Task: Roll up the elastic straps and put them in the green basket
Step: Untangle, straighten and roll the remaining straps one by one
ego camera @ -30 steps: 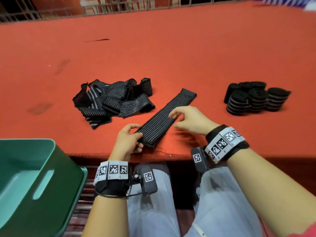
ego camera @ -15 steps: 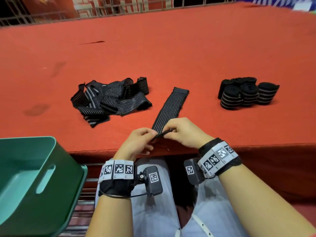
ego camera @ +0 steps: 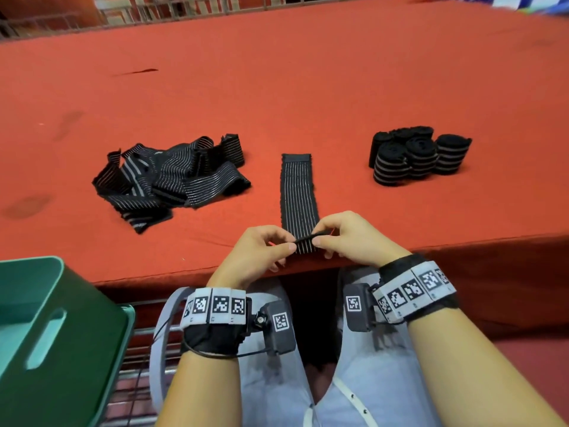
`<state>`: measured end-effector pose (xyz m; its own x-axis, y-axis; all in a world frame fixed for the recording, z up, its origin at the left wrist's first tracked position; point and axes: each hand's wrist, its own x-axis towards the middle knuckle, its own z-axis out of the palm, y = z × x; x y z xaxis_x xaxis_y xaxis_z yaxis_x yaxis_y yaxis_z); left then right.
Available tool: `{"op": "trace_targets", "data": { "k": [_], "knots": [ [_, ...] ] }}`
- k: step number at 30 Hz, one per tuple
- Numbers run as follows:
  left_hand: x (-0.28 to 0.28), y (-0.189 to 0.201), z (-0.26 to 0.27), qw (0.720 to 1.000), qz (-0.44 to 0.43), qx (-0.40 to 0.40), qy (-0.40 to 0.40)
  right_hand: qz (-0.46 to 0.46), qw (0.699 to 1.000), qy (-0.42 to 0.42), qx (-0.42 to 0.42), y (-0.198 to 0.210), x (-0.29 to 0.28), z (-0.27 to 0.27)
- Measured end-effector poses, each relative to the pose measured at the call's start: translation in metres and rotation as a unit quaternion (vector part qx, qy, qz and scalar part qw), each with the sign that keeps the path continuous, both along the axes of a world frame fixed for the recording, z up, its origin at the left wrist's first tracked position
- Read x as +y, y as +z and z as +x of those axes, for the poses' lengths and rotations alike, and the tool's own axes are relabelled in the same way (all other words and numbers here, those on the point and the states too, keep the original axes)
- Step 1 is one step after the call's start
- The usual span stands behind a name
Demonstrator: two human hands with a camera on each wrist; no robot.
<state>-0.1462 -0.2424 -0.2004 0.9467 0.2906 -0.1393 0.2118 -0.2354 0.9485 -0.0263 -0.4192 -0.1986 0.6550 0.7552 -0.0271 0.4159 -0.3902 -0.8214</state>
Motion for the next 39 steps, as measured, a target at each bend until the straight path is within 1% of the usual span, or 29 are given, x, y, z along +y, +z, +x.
{"op": "trace_targets", "data": {
  "k": [3,7,12,17,20,25,29,32,35,39],
  "knots": [
    [0.000,-0.009,0.001,1.000,0.008,0.003,0.026,0.006,1.000,-0.021,0.018,-0.007,0.001,-0.003],
    [0.001,-0.019,0.006,0.998,0.031,0.002,0.046,0.004,0.998,-0.056,0.014,-0.020,0.006,-0.001],
    [0.001,-0.025,0.011,0.995,0.090,-0.012,0.050,-0.007,0.996,-0.087,0.010,-0.031,0.009,0.001],
    [0.001,-0.024,0.010,0.982,0.181,-0.052,0.013,-0.014,0.994,-0.109,0.004,-0.031,0.010,0.002],
    [0.000,-0.024,0.010,0.973,0.229,-0.039,-0.012,-0.023,0.993,-0.114,-0.006,-0.030,0.012,0.001],
    [0.000,-0.028,0.012,0.961,0.277,-0.011,-0.019,-0.027,0.994,-0.106,-0.028,-0.030,0.012,0.000],
    [0.001,-0.029,0.014,0.956,0.293,-0.020,-0.021,-0.031,0.987,-0.084,-0.135,-0.030,0.009,0.002],
    [0.002,-0.032,0.015,0.952,0.304,-0.025,-0.028,-0.028,0.988,-0.049,-0.145,-0.028,0.007,0.001],
    [0.002,-0.034,0.015,0.949,0.313,-0.027,-0.030,-0.062,0.987,-0.010,-0.147,-0.026,0.006,-0.002],
    [0.002,-0.031,0.014,0.948,0.317,-0.019,-0.030,-0.079,0.984,0.005,-0.160,-0.029,0.006,-0.004]
  ]
}}
